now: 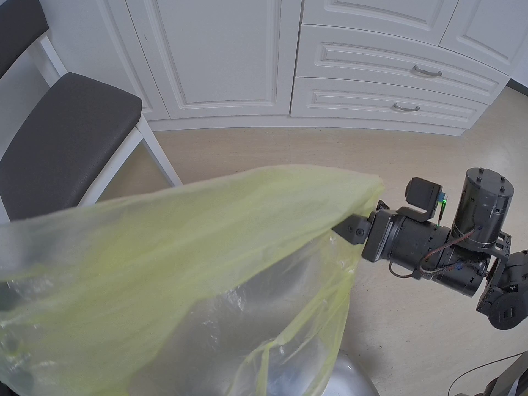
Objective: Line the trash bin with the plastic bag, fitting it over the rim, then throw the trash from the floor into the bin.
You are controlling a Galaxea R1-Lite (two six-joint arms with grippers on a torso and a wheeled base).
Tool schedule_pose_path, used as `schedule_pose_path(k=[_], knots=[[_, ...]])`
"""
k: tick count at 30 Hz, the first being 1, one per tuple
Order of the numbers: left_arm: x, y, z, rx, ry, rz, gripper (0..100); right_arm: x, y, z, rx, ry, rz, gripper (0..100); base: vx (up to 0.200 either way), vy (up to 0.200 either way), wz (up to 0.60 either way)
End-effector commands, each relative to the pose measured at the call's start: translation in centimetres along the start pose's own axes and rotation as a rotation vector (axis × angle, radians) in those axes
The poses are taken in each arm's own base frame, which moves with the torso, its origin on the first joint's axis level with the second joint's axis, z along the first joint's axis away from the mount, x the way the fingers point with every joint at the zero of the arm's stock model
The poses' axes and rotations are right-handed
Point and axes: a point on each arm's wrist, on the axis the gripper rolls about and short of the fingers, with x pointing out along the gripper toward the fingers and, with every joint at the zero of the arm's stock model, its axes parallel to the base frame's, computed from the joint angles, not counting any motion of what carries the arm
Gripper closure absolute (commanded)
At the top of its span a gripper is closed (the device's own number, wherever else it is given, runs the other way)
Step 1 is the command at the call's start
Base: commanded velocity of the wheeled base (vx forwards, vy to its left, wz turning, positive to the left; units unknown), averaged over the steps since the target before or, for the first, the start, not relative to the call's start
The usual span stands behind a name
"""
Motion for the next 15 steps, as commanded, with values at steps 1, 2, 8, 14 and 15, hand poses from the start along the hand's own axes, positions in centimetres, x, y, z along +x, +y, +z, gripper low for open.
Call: schedule_pose_path(k=[1, 2, 8, 14, 15], knots=[[-0.1, -0.1, 0.0, 0.010, -0.016, -0.005, 100, -2.1, 0.2, 1.4, -0.037, 0.051, -0.043, 0, 0.000, 0.000, 0.00], [-0.1, -0.1, -0.1, 0.008, -0.013, -0.005, 100, -2.6, 0.5, 1.9, -0.038, 0.045, -0.041, 0, 0.000, 0.000, 0.00], [-0.2, -0.2, -0.3, 0.004, -0.005, -0.030, 100, -3.3, 0.7, 2.5, -0.043, 0.025, -0.030, 0, 0.000, 0.000, 0.00], [-0.5, -0.5, -0.5, 0.006, -0.002, -0.068, 100, -2.1, -0.5, 1.1, -0.069, 0.075, -0.064, 0, 0.000, 0.000, 0.00], [-0.6, -0.5, -0.6, 0.008, -0.004, -0.076, 100, -2.1, -0.5, 1.1, -0.072, 0.070, -0.062, 0, 0.000, 0.000, 0.00]])
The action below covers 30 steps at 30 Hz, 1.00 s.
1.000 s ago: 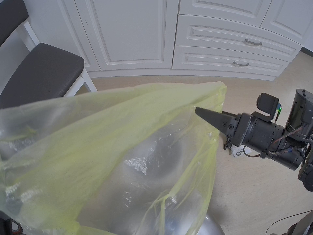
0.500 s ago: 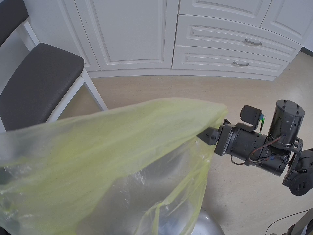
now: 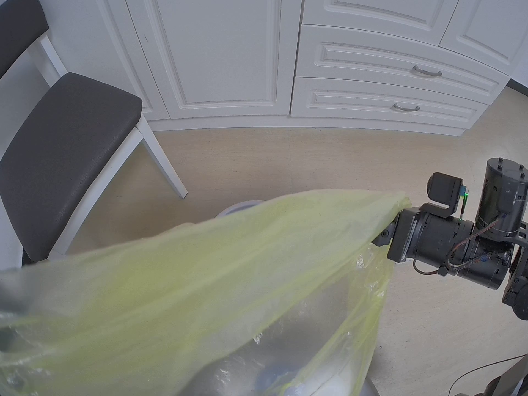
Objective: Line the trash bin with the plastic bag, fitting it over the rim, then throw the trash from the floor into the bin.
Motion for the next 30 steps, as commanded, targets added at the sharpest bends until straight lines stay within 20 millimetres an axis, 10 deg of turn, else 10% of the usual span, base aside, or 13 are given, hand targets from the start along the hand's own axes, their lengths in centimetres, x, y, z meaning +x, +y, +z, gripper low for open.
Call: schedule_pose_path(k=[1, 16, 17, 30], knots=[[-0.2, -0.2, -0.3, 0.001, 0.001, -0.025, 100, 0.5, -0.5, -0.7, -0.008, 0.006, -0.010, 0, 0.000, 0.000, 0.00], [-0.2, -0.1, -0.8, -0.007, 0.008, -0.040, 100, -1.6, -0.2, -0.6, -0.078, -0.072, 0.060, 0, 0.000, 0.000, 0.00], [-0.2, -0.1, -0.8, -0.007, 0.008, -0.040, 100, -1.7, -0.2, -0.7, -0.080, -0.071, 0.059, 100, 0.000, 0.000, 0.00], [0.5, 0.8, -1.3, -0.026, 0.038, 0.009, 100, -2.2, 0.2, -0.1, -0.087, -0.092, 0.074, 100, 0.000, 0.000, 0.00]])
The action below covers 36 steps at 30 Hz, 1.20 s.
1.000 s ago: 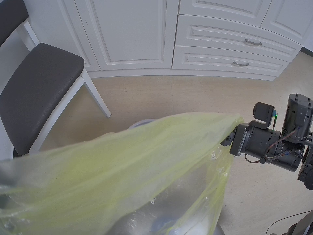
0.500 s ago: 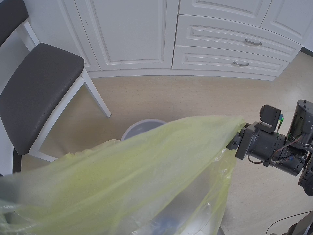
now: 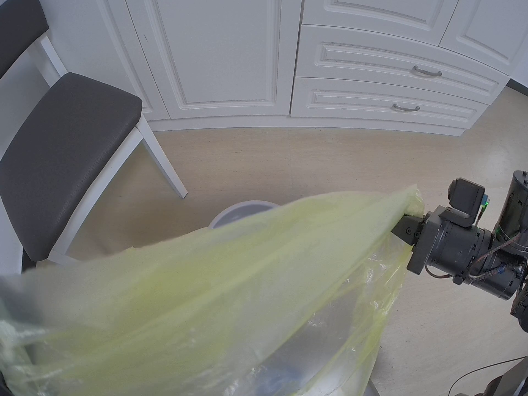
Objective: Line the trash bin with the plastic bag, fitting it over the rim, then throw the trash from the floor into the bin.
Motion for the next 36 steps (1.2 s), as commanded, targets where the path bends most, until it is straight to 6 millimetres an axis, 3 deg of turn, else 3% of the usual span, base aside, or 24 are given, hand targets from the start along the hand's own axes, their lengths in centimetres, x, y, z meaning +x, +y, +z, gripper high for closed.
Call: schedule_pose_path(k=[1, 15, 21, 30, 36], knots=[[0.5, 0.7, -0.3, -0.010, 0.019, 0.034, 100, 0.2, 0.1, 0.2, 0.000, -0.009, 0.002, 100, 0.000, 0.000, 0.00], [3.2, 3.9, -0.6, -0.031, 0.026, 0.357, 100, 3.4, 0.1, 1.6, 0.074, -0.096, -0.127, 100, 0.000, 0.000, 0.00], [4.6, 5.8, 0.5, -0.023, 0.014, 0.616, 100, 3.9, 0.7, 3.3, 0.094, -0.189, -0.185, 100, 0.000, 0.000, 0.00], [4.9, 6.6, 1.7, -0.067, 0.181, 0.867, 100, 4.7, 3.0, 5.9, 0.183, -0.336, -0.239, 100, 0.000, 0.000, 0.00], [5.1, 7.1, 1.0, -0.083, 0.288, 0.963, 100, 4.8, 4.0, 6.7, 0.205, -0.381, -0.242, 100, 0.000, 0.000, 0.00]])
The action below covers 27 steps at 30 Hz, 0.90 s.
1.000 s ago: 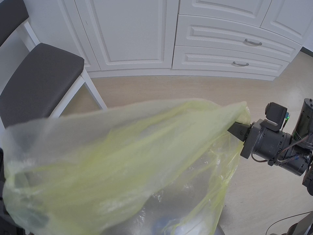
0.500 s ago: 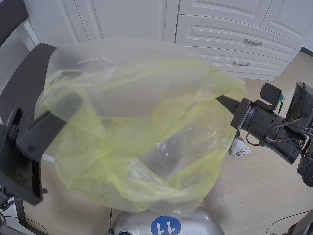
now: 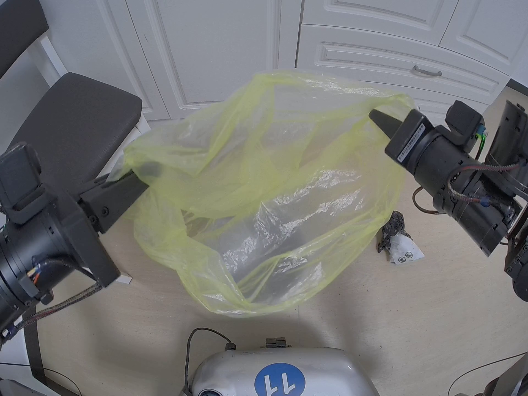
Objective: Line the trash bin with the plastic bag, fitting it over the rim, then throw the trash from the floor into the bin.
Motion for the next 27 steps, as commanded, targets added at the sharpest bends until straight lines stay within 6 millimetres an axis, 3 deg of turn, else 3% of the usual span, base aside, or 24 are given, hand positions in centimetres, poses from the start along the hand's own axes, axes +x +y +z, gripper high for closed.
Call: schedule_pose_path(k=[1, 10, 15, 16, 21, 27], knots=[[0.8, 0.1, 0.6, 0.010, 0.021, 0.085, 100, 0.1, 2.0, 0.8, 0.049, -0.053, 0.019, 100, 0.000, 0.000, 0.00], [2.5, 2.2, -0.6, 0.081, 0.070, 0.261, 100, -1.9, 4.1, 0.7, 0.044, -0.056, 0.015, 100, 0.000, 0.000, 0.00], [2.3, 3.6, -0.2, 0.088, 0.054, 0.330, 100, -3.9, 2.9, 0.5, -0.118, -0.024, 0.012, 100, 0.000, 0.000, 0.00], [2.3, 3.8, -0.1, 0.090, 0.050, 0.342, 100, -5.3, 2.0, 0.6, -0.203, -0.005, 0.005, 100, 0.000, 0.000, 0.00], [2.1, 4.7, 0.2, 0.091, 0.038, 0.363, 100, -8.6, -0.5, -0.2, -0.465, 0.091, -0.021, 100, 0.000, 0.000, 0.00], [1.8, 5.2, 0.2, 0.082, 0.039, 0.276, 100, -9.8, -2.1, -1.9, -0.625, 0.167, -0.029, 100, 0.000, 0.000, 0.00]])
